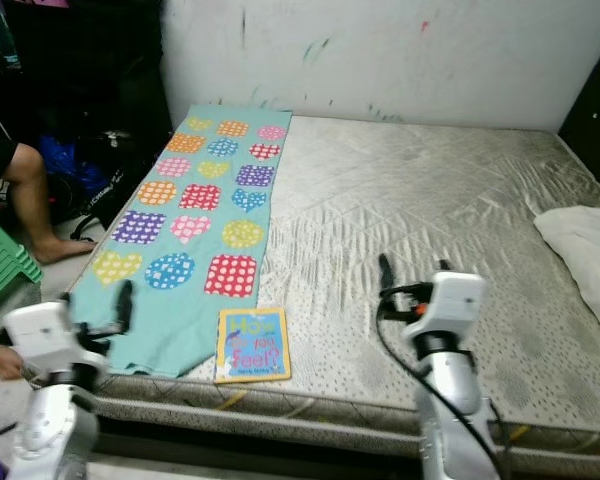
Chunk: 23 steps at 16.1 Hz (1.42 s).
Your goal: Clean up the room
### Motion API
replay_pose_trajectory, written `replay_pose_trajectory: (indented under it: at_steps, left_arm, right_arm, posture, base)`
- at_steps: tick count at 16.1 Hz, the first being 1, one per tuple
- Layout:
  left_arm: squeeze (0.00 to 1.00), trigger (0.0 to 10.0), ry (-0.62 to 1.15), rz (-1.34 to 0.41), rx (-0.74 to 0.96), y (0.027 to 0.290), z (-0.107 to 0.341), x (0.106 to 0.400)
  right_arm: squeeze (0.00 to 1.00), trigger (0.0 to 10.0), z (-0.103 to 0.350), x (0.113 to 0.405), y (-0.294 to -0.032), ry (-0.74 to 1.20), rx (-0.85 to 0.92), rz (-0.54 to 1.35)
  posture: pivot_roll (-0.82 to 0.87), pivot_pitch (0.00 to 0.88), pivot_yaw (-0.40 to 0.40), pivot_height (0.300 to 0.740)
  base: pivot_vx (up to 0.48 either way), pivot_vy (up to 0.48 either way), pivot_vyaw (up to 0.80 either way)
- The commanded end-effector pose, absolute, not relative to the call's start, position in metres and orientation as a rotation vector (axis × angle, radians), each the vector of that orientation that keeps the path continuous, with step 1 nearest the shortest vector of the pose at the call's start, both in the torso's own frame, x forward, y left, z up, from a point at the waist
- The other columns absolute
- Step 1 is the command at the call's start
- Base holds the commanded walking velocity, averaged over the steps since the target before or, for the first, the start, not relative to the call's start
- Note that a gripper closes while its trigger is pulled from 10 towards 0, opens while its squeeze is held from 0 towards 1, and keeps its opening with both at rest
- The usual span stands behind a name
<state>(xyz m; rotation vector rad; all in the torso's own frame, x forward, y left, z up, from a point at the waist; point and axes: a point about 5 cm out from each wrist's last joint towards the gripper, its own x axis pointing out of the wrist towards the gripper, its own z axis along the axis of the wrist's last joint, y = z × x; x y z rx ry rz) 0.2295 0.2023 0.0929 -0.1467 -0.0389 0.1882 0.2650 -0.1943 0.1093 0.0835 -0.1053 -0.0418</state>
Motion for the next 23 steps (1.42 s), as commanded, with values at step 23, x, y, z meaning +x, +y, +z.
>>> replay_pose_trajectory:
  at_steps: [23]
  left_arm:
    - [0.0, 10.0, -0.045, 0.053, -0.144, 0.175, 0.091, 0.266]
  right_arm:
    - [0.0, 10.0, 0.09, 0.276, -0.169, -0.097, 0.033, 0.043]
  posture:
    - [-0.11, 0.0, 0.061, 0.74]
  base:
    - [0.0, 0.0, 0.0]
